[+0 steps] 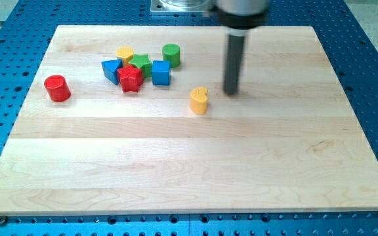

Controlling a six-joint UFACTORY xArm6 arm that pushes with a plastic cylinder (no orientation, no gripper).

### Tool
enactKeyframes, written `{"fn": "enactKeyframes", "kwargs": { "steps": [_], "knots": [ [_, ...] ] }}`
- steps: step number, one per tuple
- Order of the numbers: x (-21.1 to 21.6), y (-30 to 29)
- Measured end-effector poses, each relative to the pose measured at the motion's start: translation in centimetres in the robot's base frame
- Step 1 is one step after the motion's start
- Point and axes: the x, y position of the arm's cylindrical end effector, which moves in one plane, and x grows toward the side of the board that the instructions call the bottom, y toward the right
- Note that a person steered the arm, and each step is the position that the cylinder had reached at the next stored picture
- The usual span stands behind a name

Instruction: Move the heart into the green circle

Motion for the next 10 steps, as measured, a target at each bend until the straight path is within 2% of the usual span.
{"fn": "enactKeyframes", "kwargs": {
  "steps": [1,2,4,5,6,7,8,9,10],
  "knots": [
    [6.7,-4.3],
    [7.5,-11.3],
    [0.3,-5.6],
    [-3.8,-4.9],
    [-6.9,-6.2],
    [-9.8,-4.9],
    [-12.2,-8.8],
    [-9.3,-6.5],
    [-8.7,-8.3]
  ]
}}
